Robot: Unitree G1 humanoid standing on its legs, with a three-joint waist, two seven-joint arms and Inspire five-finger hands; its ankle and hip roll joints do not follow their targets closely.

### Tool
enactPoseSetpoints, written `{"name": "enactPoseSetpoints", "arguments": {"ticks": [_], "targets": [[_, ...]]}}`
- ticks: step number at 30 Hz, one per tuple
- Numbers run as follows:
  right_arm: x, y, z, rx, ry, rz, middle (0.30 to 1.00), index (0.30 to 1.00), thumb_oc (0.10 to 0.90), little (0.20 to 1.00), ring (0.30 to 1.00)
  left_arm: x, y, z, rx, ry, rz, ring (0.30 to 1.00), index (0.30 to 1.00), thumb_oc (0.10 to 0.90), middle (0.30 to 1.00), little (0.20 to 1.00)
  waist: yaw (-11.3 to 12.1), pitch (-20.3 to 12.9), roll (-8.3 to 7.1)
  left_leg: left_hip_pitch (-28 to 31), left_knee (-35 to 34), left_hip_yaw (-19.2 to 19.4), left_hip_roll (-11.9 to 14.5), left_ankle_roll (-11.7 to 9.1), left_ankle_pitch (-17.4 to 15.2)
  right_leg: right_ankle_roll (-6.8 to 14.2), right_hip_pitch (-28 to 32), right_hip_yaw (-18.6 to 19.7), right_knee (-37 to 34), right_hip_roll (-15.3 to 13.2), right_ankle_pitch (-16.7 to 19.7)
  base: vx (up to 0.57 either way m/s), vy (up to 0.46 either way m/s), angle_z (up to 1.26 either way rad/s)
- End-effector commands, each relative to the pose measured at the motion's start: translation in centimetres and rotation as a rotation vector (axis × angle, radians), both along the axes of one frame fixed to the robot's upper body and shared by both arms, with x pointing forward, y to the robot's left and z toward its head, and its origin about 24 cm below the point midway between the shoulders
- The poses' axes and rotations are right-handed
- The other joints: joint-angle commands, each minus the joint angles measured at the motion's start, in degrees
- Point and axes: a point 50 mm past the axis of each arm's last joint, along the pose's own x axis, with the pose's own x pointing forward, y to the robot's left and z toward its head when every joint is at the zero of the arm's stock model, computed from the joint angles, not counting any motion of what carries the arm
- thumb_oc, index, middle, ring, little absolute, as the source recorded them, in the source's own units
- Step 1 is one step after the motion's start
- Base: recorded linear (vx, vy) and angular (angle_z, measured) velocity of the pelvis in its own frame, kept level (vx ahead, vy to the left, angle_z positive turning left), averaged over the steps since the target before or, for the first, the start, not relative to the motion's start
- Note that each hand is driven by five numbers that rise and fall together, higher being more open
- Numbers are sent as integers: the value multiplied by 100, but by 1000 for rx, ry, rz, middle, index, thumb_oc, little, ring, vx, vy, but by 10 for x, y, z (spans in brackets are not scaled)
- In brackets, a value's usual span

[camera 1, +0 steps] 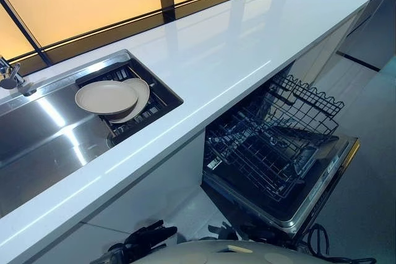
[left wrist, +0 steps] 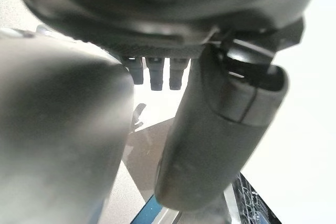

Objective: Pick up plates and place into dishwasher.

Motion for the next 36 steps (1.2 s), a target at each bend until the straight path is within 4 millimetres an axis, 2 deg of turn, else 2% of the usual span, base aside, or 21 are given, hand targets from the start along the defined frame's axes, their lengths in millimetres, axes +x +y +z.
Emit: {"name": "enactPoseSetpoints", "arguments": {"ticks": [1,6,11,14,18,19,22,24,29,33,35,36], "targets": [[-19,10,-5,69,79,3,900,900,800,900,900,18,-16,1,-48,-81,-30,900,900,800,900,900,23,97,187,-327,38,171,-347,82,-278,-118,102,-123,570,593,-1030,0,0,0],[-17,10,-5,66,82,7,900,900,800,900,900,27,-19,4,-94,-123,38,900,900,800,900,900,6,100,203,-346,37,165,-336,50,-266,-112,77,-157,573,579,-1043,6,1,2],[-14,12,-5,73,78,0,900,900,800,900,900,34,-23,8,-188,-200,114,900,900,800,900,900,40,151,162,-414,344,200,-390,99,-413,-157,69,-121,642,543,-1068,2,0,1],[-13,11,-4,69,76,5,900,900,800,900,900,47,-32,17,-333,-298,130,900,900,800,900,900,54,192,157,-425,405,199,-401,120,-455,-163,62,-92,672,543,-1066,0,0,0],[-9,7,-3,70,67,5,900,900,800,900,900,75,-49,40,-567,-434,100,900,900,800,900,900,88,212,194,-390,243,149,-386,118,-397,-136,38,-72,686,556,-1055,0,0,0],[-8,6,-2,70,63,5,900,900,800,900,900,86,-57,52,-676,-488,57,900,900,800,900,900,99,212,216,-374,131,126,-369,107,-347,-119,20,-68,690,562,-1049,0,0,0],[-7,1,0,71,55,1,900,900,800,900,900,101,-76,78,-924,-598,-99,900,900,800,900,900,121,204,254,-414,7,70,-333,70,-280,-85,-18,-77,674,568,-1027,0,0,0],[-9,-2,0,70,56,3,900,900,800,900,900,109,-92,103,-1123,-723,-279,900,900,800,900,900,136,175,268,-475,7,11,-316,44,-268,-66,-43,-79,629,565,-998,0,0,0],[-15,-1,-1,78,66,34,900,900,800,900,900,115,-119,146,-1413,-923,-562,900,900,800,900,900,131,141,256,-449,7,17,-300,64,-326,-64,-31,-49,579,559,-980,6,-3,0],[-19,5,-4,74,81,74,900,900,800,900,900,127,-148,210,-1652,-1118,-742,900,900,800,900,900,31,138,267,-393,7,61,-287,93,-387,-70,-39,55,616,582,-1003,0,0,0],[-20,7,-4,69,91,95,900,900,800,900,900,130,-157,238,-1778,-1165,-730,900,900,800,900,900,-13,151,272,-337,7,94,-287,113,-419,-77,-34,104,630,591,-1013,27,7,-8],[-20,8,-5,63,96,115,900,900,800,900,900,131,-163,266,-1865,-1194,-703,900,900,800,900,900,-46,157,273,-292,7,127,-295,137,-447,-90,-24,150,633,604,-1022,22,3,-11]]}}
